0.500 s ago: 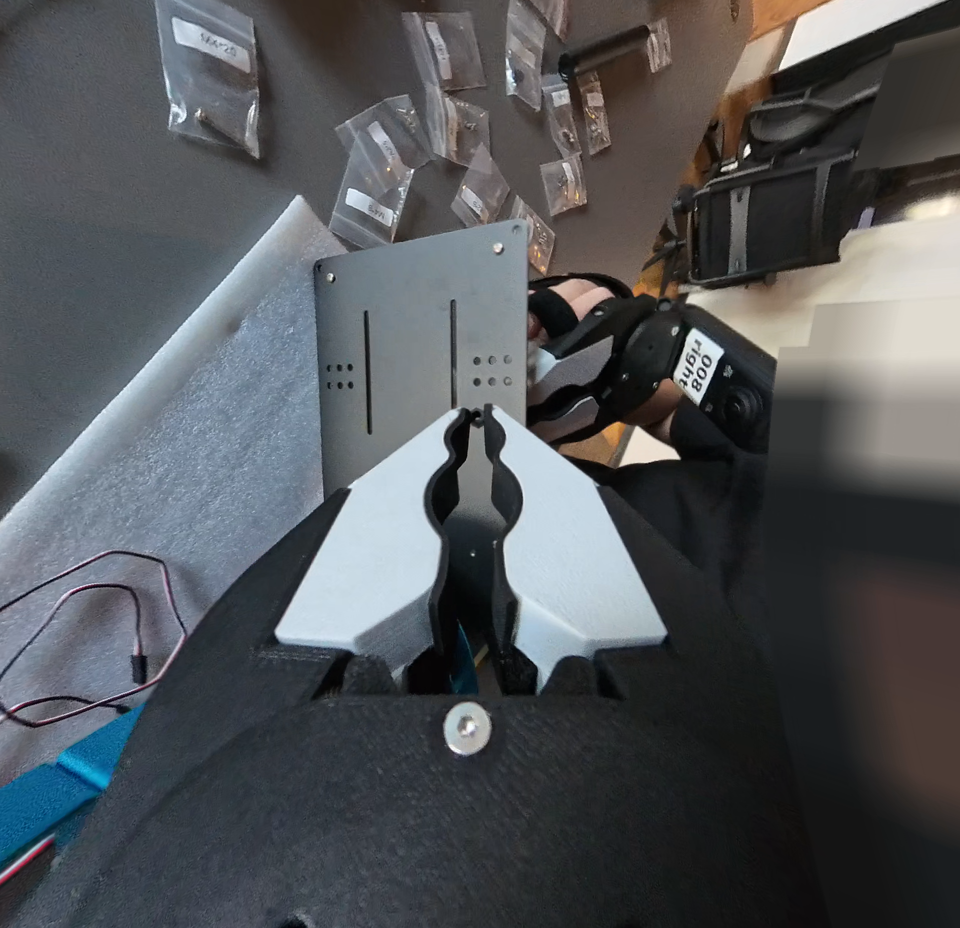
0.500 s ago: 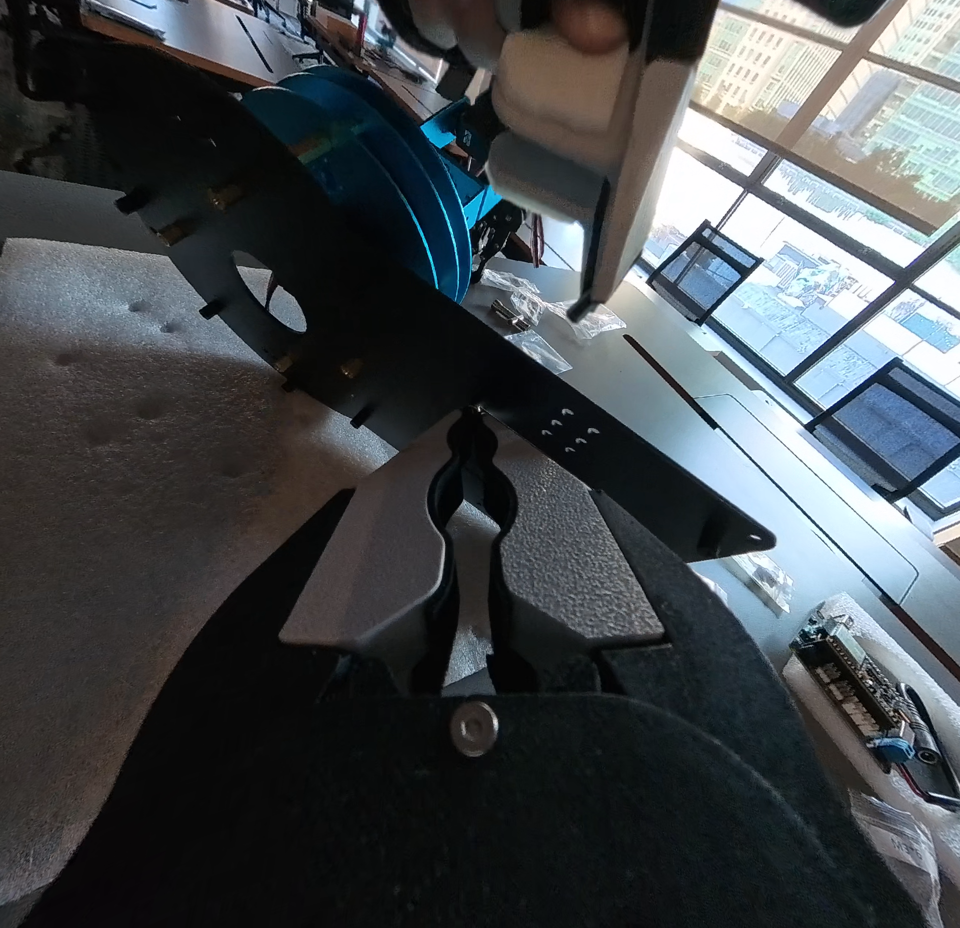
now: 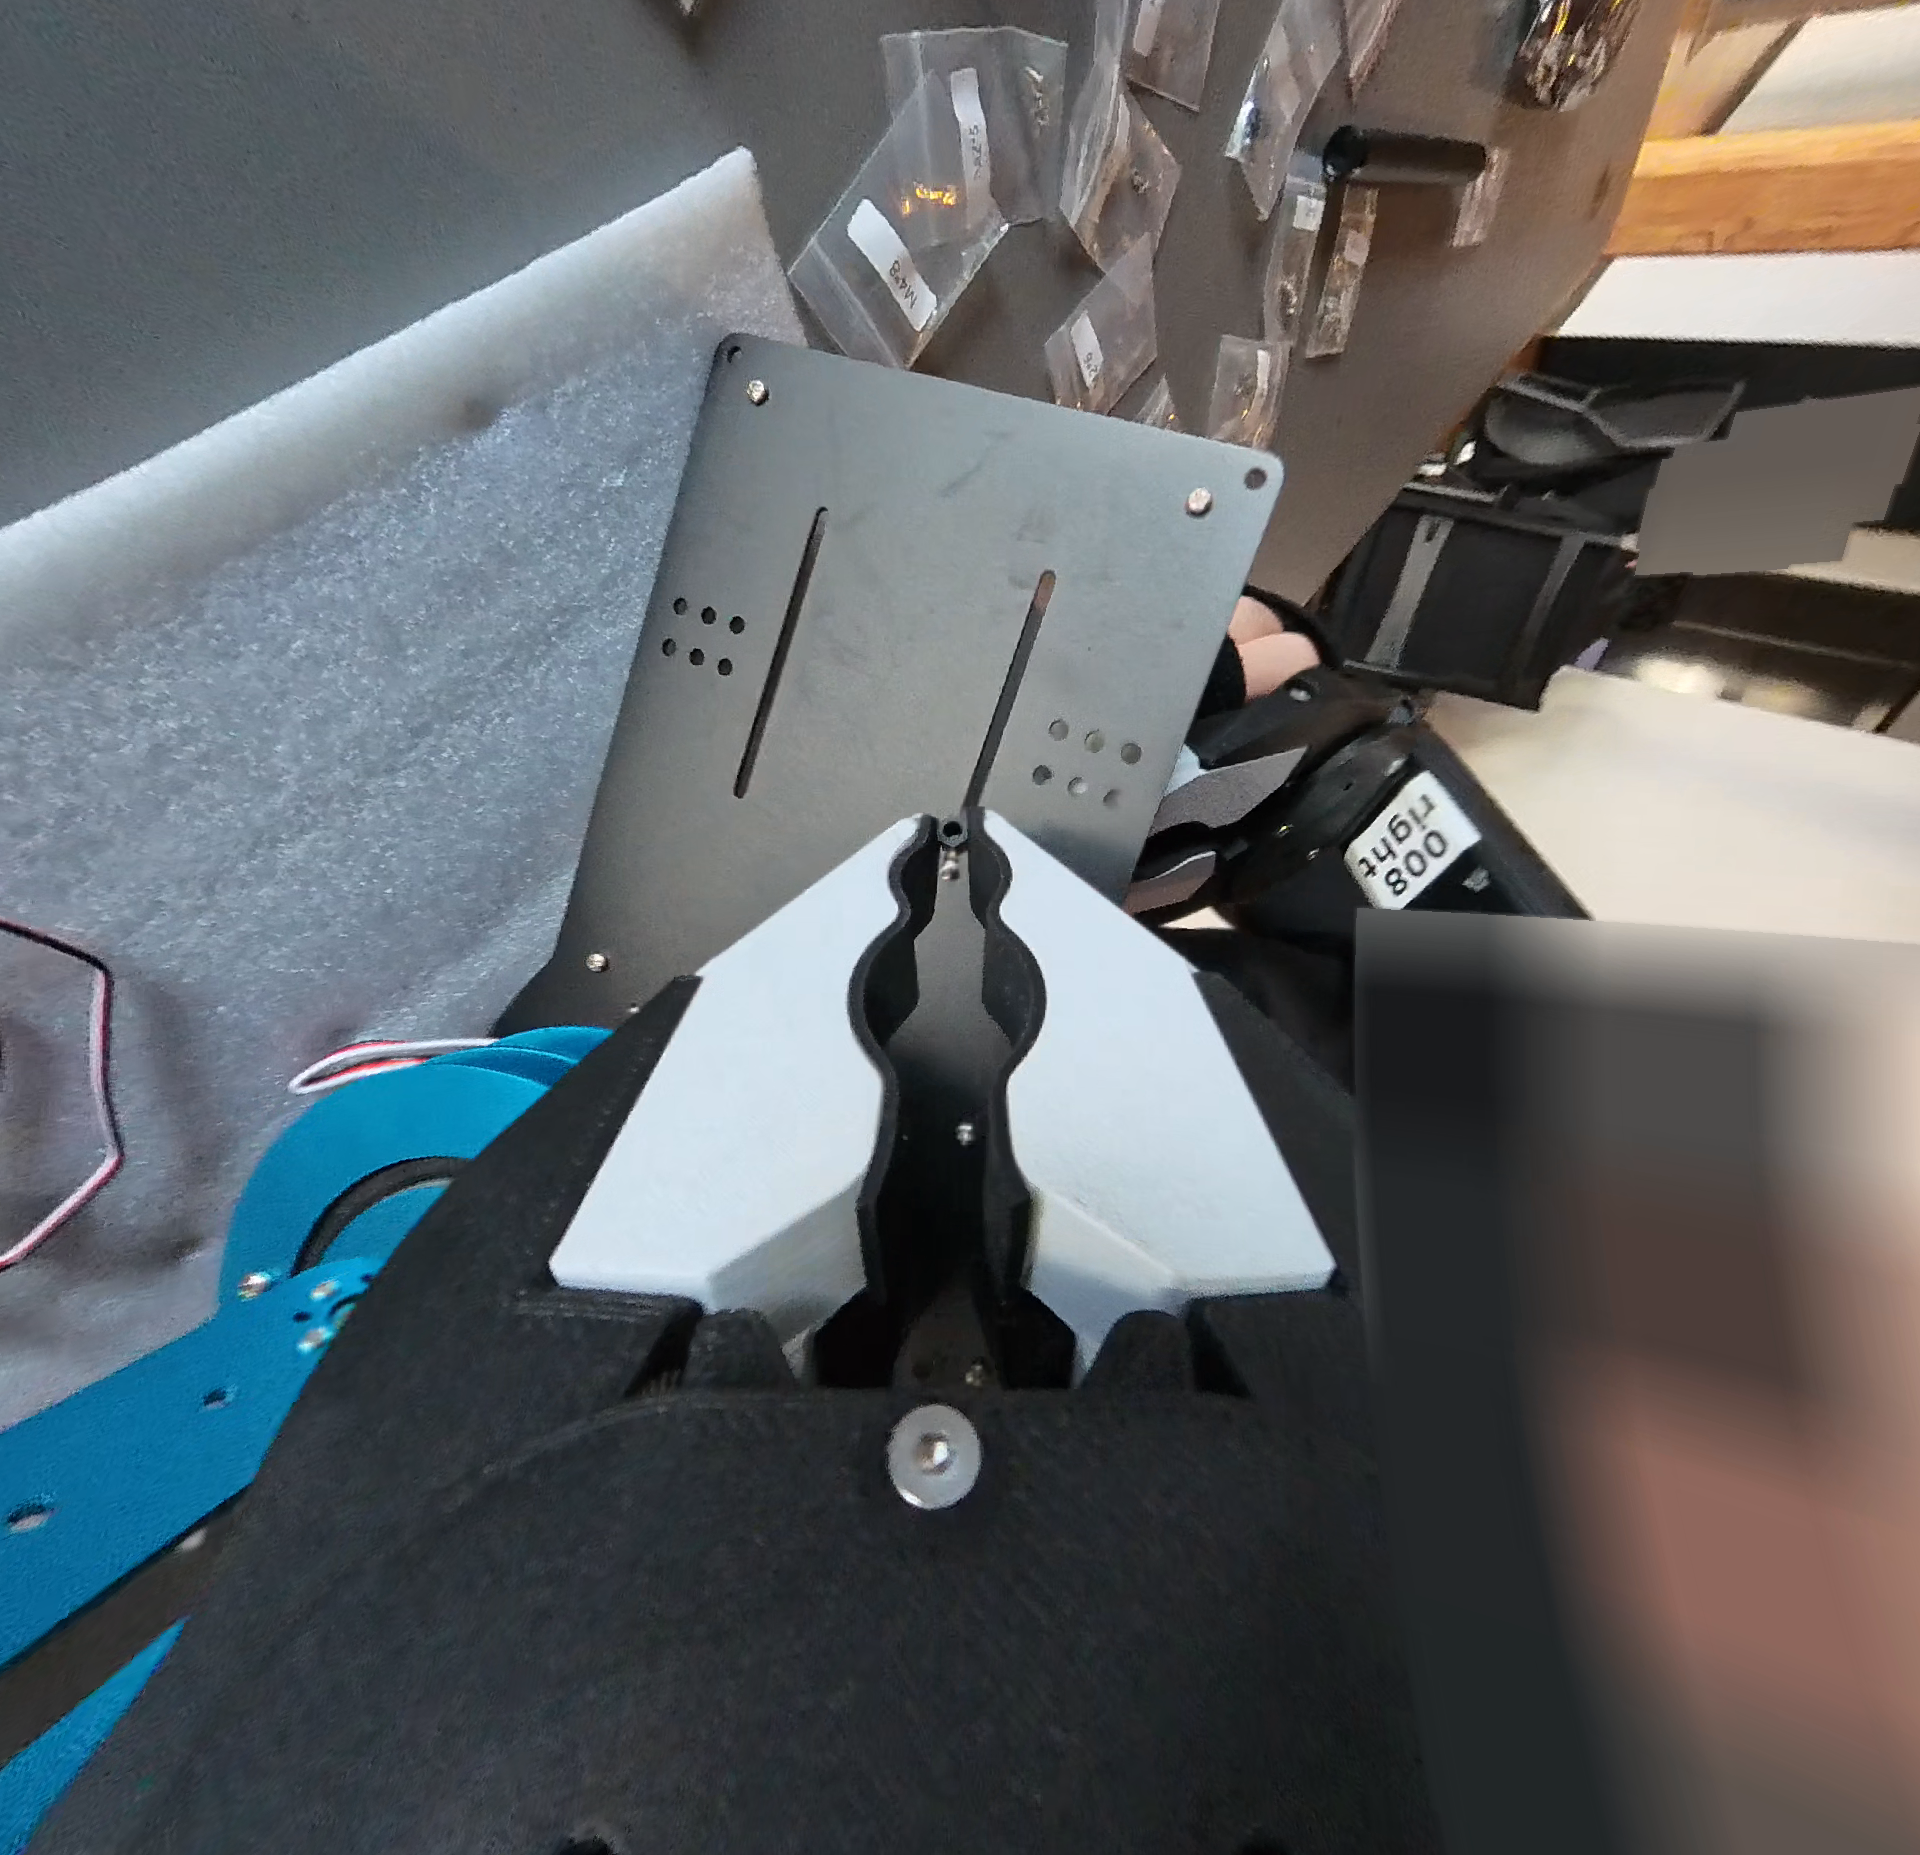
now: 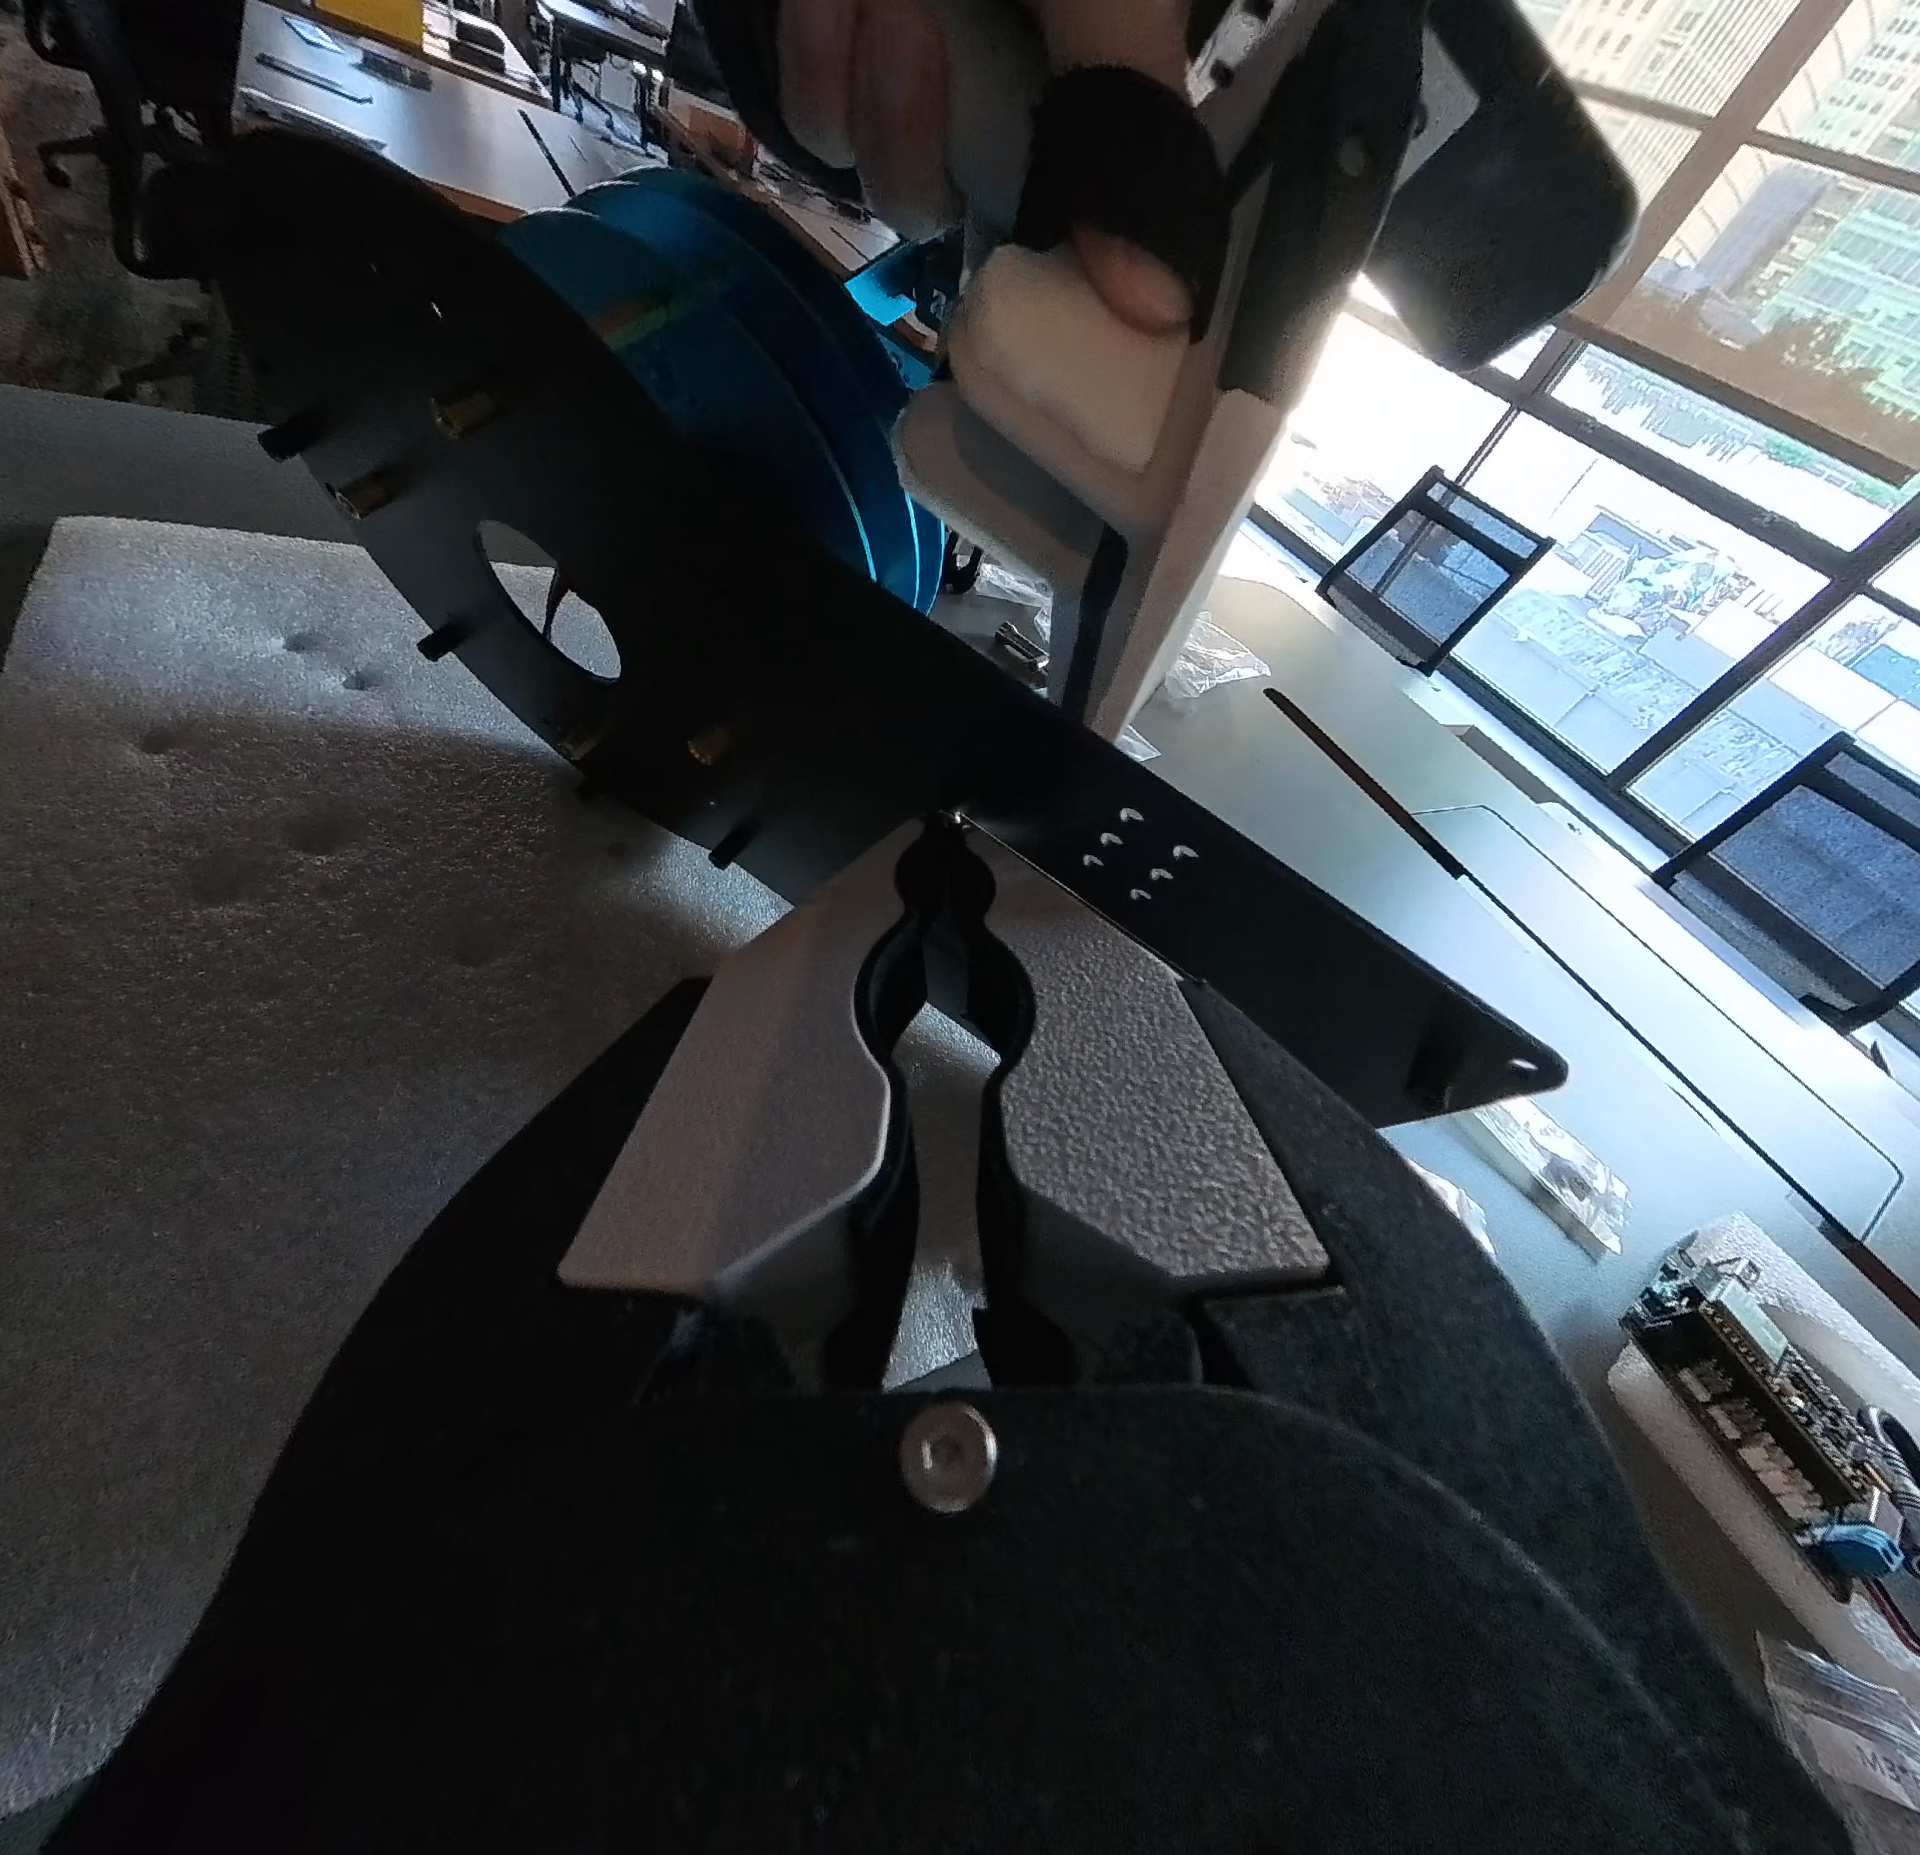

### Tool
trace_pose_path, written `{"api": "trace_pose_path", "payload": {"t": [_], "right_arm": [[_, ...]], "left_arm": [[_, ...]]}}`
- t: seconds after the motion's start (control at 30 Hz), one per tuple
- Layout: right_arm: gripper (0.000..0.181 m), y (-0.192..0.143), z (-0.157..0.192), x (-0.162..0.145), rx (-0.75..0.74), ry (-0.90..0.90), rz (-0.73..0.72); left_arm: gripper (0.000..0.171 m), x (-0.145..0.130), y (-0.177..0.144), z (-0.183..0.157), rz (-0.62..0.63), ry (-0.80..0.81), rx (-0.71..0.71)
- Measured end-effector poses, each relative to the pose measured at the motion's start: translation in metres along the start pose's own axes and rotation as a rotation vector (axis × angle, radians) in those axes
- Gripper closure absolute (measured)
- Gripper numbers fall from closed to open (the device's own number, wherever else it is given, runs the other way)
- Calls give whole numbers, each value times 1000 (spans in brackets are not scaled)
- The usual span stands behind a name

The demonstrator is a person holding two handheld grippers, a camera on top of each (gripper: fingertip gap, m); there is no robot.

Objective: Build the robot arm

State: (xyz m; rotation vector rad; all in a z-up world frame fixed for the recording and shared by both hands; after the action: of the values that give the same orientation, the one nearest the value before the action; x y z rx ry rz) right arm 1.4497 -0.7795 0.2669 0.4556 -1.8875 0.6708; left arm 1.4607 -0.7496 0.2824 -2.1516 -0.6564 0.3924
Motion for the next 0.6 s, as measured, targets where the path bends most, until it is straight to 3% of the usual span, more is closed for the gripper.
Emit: {"api": "trace_pose_path", "payload": {"t": [0.03,0.6], "right_arm": [[181,0,0,0,2,2,0],[181,0,0,0,1,-24,18]], "left_arm": [[168,0,1,0,6,-16,-6],[167,-7,4,-2,-20,-65,96]]}}
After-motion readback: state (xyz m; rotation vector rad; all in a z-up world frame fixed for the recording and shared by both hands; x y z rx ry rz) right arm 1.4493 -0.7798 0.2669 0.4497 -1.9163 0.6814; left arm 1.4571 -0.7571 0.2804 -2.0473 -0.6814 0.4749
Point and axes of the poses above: each gripper's, where its closed fingertips meet, y out along the fingers, x out of its top, z = x × y across the jaws, the point moved 1 cm from there along -y, back along the fingers, and after that the axes turned 10 degrees about x, right-handed, at the moved point
